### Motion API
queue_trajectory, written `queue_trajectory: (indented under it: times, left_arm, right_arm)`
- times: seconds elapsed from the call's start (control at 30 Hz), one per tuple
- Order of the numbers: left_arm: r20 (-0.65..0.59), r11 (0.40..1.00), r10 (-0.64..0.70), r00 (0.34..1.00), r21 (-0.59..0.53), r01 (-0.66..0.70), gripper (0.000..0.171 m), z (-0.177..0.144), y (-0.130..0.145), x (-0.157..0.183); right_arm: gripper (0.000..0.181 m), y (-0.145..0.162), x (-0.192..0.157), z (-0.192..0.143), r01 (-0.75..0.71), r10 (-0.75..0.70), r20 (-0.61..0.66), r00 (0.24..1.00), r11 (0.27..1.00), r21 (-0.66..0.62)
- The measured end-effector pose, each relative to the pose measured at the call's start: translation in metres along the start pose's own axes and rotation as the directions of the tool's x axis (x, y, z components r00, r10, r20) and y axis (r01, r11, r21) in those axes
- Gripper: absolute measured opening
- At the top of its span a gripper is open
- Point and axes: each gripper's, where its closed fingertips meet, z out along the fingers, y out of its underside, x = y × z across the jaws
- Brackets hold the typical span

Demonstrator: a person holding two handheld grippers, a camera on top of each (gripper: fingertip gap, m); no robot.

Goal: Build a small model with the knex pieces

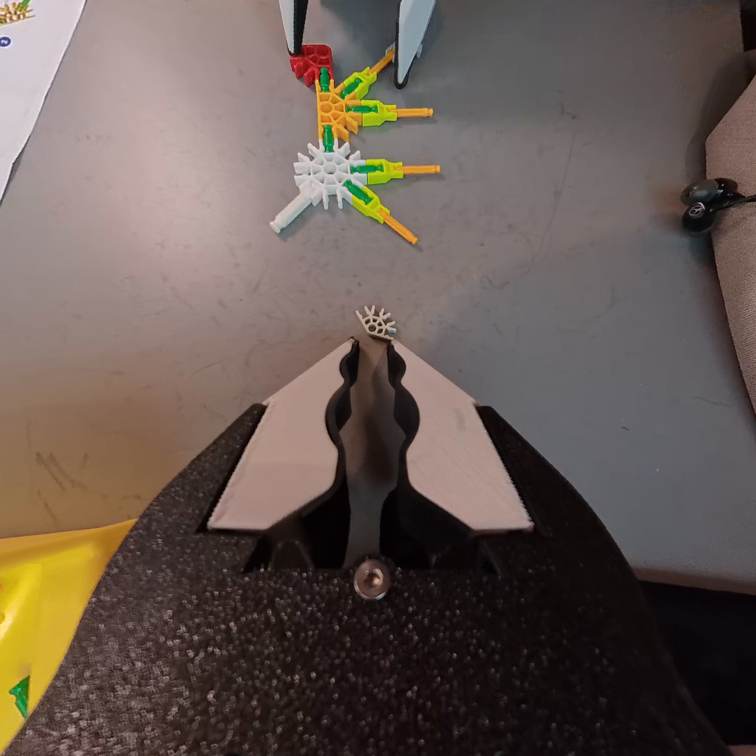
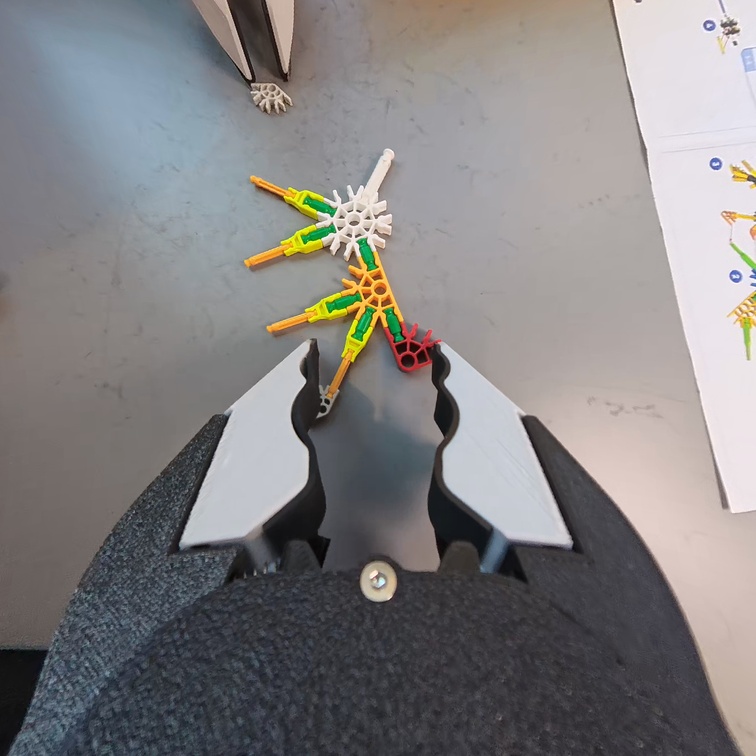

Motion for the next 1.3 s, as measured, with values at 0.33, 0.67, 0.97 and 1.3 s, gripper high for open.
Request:
queue_trajectory:
  times: [0.33,0.67,0.97,1.3]
  left_arm:
    - [0.022,1.0,0.009,1.0,0.018,-0.009,0.02,0.001,-0.001,-0.003]
    - [0.011,0.999,0.019,1.0,0.028,-0.019,0.026,0.002,-0.005,0.001]
    - [0.015,1.0,0.02,1.0,0.017,-0.02,0.001,0.004,-0.005,0.001]
    - [0.101,0.986,-0.028,0.994,0.165,0.011,0.0,-0.008,-0.028,-0.018]
  right_arm:
    - [0.043,-0.003,0.0,0.002,0.026,-0.026,-0.013,1.0,1.0,0.004]
    - [0.044,-0.002,0.002,0.001,0.04,-0.04,-0.024,0.999,0.999,0.014]
    - [0.049,-0.004,0.002,0.0,0.059,-0.058,-0.027,0.998,0.998,0.025]
    - [0.08,0.004,0.006,-0.043,0.038,-0.035,-0.036,0.999,0.993,0.108]
